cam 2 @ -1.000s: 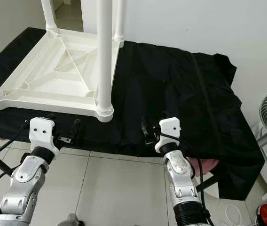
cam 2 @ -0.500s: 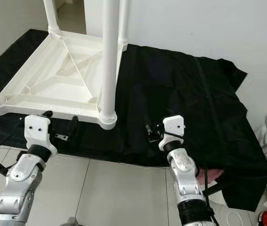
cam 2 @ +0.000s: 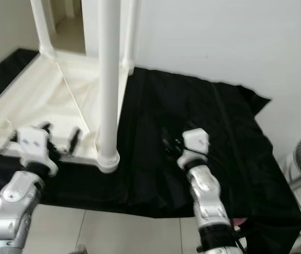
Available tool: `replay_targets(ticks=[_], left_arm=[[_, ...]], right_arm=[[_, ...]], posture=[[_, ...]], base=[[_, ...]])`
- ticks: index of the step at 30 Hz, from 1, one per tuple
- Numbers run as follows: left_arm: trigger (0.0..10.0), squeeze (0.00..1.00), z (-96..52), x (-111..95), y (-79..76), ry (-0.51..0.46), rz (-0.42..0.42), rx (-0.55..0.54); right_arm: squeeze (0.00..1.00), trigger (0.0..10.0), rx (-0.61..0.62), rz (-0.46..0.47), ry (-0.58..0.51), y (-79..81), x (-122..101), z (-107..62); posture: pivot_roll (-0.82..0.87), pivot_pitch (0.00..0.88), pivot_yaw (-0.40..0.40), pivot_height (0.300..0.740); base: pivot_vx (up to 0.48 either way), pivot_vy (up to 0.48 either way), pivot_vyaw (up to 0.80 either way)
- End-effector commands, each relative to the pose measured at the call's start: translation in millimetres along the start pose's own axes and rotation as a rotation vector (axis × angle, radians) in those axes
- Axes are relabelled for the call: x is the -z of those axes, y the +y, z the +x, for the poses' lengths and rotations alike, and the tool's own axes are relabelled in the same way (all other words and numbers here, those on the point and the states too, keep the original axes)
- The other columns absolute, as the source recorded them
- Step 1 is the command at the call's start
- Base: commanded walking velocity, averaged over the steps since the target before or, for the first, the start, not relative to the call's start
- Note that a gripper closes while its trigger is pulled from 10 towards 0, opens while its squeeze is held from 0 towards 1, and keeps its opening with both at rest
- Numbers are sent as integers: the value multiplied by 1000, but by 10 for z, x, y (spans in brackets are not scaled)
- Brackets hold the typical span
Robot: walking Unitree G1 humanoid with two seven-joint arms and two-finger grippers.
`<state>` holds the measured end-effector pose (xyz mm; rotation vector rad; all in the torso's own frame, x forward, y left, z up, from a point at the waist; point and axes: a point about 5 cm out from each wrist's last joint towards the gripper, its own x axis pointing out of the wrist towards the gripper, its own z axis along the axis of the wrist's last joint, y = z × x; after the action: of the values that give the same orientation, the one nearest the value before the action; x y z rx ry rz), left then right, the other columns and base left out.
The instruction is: Building children table
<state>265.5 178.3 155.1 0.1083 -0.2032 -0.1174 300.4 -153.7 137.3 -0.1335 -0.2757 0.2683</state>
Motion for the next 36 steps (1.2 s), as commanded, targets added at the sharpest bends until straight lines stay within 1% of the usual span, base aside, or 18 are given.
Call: replay_targets(ticks=[1,3,6,13,14,15,16,18,19,20,21,22,23,25,36], left_arm=[[10000,0,-3,33,-78,19,-4,26],[10000,0,-3,35,-77,23,-7,25],[10000,0,-8,59,-85,40,-38,25],[10000,0,-7,70,-82,48,-46,21],[10000,0,-7,73,-82,49,-48,21],[10000,0,-7,73,-82,49,-48,21],[10000,0,-7,77,-83,52,-49,21],[10000,0,-7,77,-83,52,-49,21],[10000,0,-7,80,-84,54,-45,23],[10000,0,-7,80,-84,54,-45,23],[10000,0,-8,83,-81,57,-44,22],[10000,0,-8,83,-81,57,-44,22],[10000,0,-9,87,-78,60,-45,21],[10000,0,-8,87,-73,63,-50,21],[10000,0,1,87,-70,65,-47,23]], right_arm=[[0,10000,25,-1,28,-83,56,-67],[0,10000,25,-2,28,-83,59,-69],[0,10000,23,-3,33,-75,72,-80],[0,10000,29,-1,33,-61,74,-82],[0,10000,61,-1,34,-90,80,-92],[0,10000,61,-1,34,-90,80,-92],[0,10000,106,0,34,-132,87,-107],[0,10000,106,0,34,-132,87,-107],[0,10000,163,2,39,-182,99,-126],[0,10000,163,2,39,-182,99,-126],[0,10000,231,3,47,-230,117,-154],[0,10000,231,3,47,-230,117,-154],[0,10000,286,2,54,-257,133,-182],[0,10000,354,-10,57,-280,141,-216],[0,10000,362,-9,67,-257,160,-210]], posture=[[52,53,-100,740],[52,53,-100,740],[51,53,-98,740],[50,54,-98,740],[51,54,-98,740],[51,54,-98,740],[50,55,-99,740],[50,55,-99,740],[50,55,-99,740],[50,55,-99,740],[49,55,-98,740],[49,55,-98,740],[48,57,-97,740],[46,57,-95,740],[48,54,-96,740]], base=[[0,0,0],[0,0,0],[0,0,0],[0,0,0],[0,0,0],[0,0,0],[0,0,0],[0,0,0],[0,0,0],[0,0,0],[0,240,0],[0,240,0],[0,255,0],[0,296,0],[0,322,0]])
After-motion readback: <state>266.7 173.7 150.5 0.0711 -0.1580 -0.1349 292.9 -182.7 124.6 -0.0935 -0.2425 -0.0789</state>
